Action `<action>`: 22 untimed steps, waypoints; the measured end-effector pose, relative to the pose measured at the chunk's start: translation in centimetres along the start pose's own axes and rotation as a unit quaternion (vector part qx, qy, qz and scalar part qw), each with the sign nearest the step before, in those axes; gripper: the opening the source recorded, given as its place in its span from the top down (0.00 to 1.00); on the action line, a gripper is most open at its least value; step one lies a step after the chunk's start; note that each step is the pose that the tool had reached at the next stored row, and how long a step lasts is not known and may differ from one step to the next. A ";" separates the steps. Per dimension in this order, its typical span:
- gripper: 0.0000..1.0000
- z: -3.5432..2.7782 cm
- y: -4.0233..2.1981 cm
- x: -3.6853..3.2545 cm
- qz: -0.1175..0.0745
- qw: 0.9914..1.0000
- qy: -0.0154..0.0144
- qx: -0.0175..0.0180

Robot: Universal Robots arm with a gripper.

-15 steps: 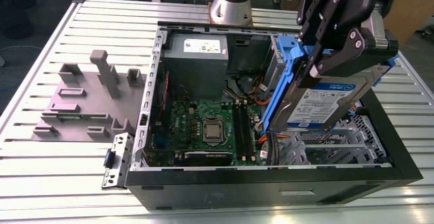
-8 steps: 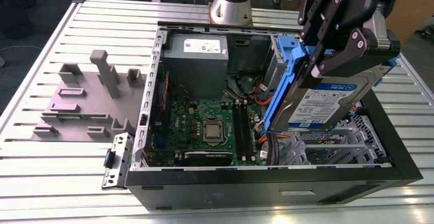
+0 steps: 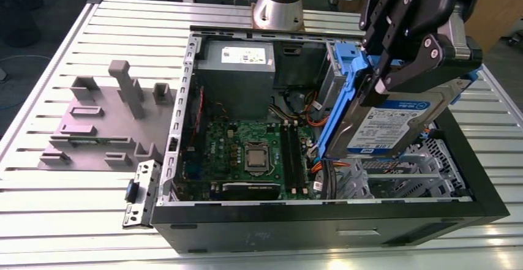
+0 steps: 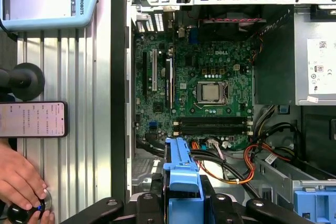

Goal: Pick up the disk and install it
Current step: 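Insert the disk into the insertion slot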

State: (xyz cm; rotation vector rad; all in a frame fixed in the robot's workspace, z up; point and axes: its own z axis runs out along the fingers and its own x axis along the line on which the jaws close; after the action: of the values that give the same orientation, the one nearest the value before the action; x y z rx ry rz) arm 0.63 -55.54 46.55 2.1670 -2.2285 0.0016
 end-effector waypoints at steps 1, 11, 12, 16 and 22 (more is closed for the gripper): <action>0.64 0.02 -0.02 0.00 0.000 1.000 0.000 0.000; 0.64 0.34 -1.67 -0.04 0.000 1.000 0.000 0.000; 0.64 0.37 -1.90 -0.05 0.000 1.000 0.000 0.000; 0.64 0.52 -2.84 -0.08 0.000 1.000 0.000 0.000; 0.64 0.78 -4.07 -0.12 0.000 1.000 0.000 0.000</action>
State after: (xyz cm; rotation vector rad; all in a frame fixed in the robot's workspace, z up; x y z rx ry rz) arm 4.68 -55.55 45.67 2.1671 -2.2285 0.0015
